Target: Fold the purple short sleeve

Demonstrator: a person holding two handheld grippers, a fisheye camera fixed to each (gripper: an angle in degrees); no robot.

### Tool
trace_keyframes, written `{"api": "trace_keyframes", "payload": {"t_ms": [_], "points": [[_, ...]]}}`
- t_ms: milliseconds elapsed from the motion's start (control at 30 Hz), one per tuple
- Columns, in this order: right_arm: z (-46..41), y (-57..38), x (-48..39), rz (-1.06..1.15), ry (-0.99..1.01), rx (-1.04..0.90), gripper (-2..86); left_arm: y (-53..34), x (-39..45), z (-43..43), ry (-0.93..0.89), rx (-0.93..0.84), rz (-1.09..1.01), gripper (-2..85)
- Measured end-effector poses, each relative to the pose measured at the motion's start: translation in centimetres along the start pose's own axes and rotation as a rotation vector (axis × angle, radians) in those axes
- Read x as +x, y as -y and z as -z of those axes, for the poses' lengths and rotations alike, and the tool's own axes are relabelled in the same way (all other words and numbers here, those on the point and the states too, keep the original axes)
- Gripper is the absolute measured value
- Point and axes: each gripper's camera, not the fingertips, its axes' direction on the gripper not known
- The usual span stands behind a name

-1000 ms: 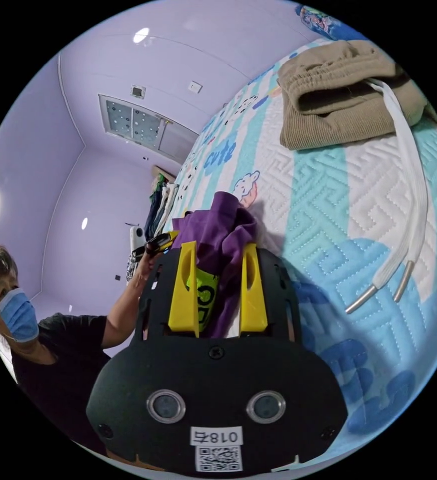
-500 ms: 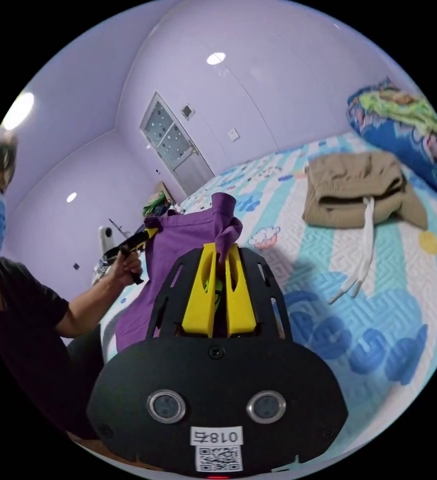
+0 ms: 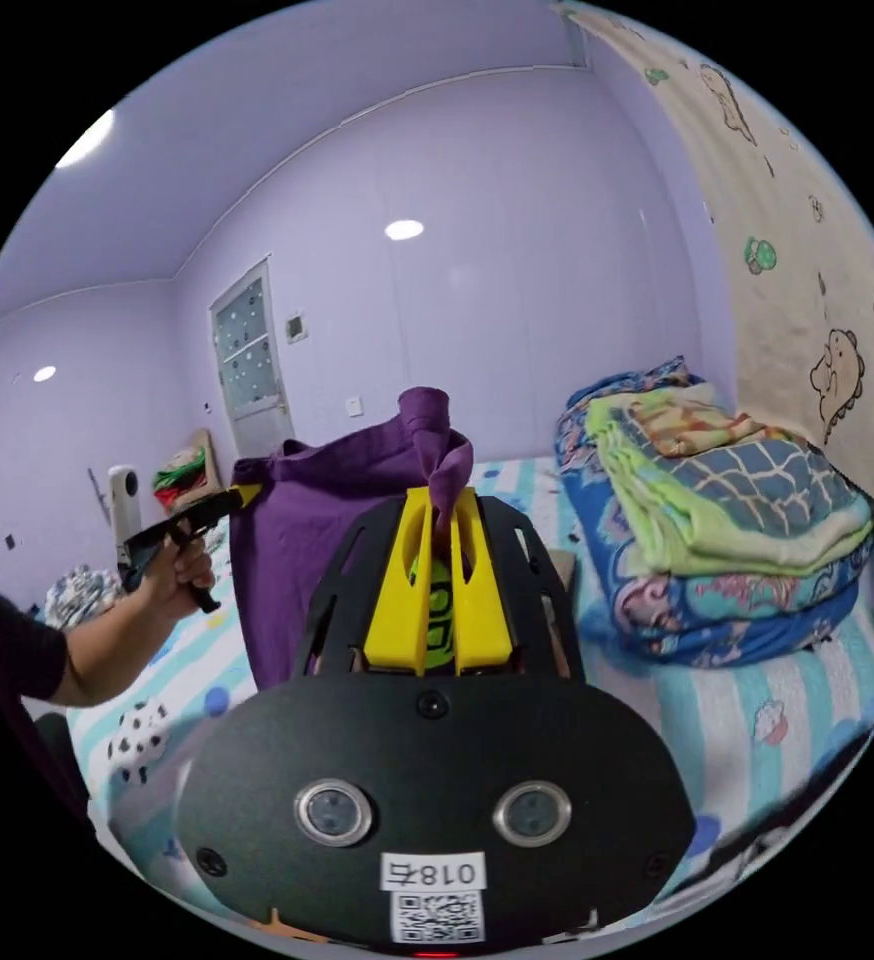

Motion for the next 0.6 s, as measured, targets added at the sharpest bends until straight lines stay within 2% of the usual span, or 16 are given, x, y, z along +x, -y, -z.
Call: {"api": "trace_keyframes", "payload": {"t_ms": [67,100,133,200,300,367,433,533,600], "points": [[-7.2,2.0,4.5,-0.077,-0.079,-0.09,4.3,2.4,-3.5,-6.6,-0.002,-0.074,0.091,2.2],[-8.9,1.9,5.5,-0.106,-0.133,-0.153,6.0,3.0,-6.2,-10.5,0.014,-0.166,0.173,4.5],[-10.5,0.8,6.9,-0.168,-0.218,-0.202,9.3,2.6,-8.7,-11.7,0.049,-0.185,0.273,8.1],[-9.1,-1.9,7.7,-0.237,-0.267,-0.066,10.6,1.0,-11.5,-10.2,0.015,-0.067,0.402,9.9],[-5.9,-5.5,6.1,-0.107,-0.238,0.01,9.9,-0.9,-13.0,-7.5,-0.028,-0.046,0.359,10.2],[-2.1,-7.7,4.4,-0.043,-0.142,0.056,8.9,-1.9,-12.9,-5.7,-0.089,-0.055,0.322,10.0],[0.5,-8.9,2.7,0.011,-0.029,0.075,8.3,-2.9,-12.0,-3.5,-0.226,-0.061,0.295,9.8],[1.7,-10.7,-0.2,0.093,0.008,-0.03,5.7,-3.2,-8.8,-2.4,-0.361,-0.143,0.232,8.8],[0.7,-11.6,-0.4,0.071,-0.01,-0.133,4.3,-3.1,-6.5,-3.2,-0.372,-0.243,0.174,8.6]]}}
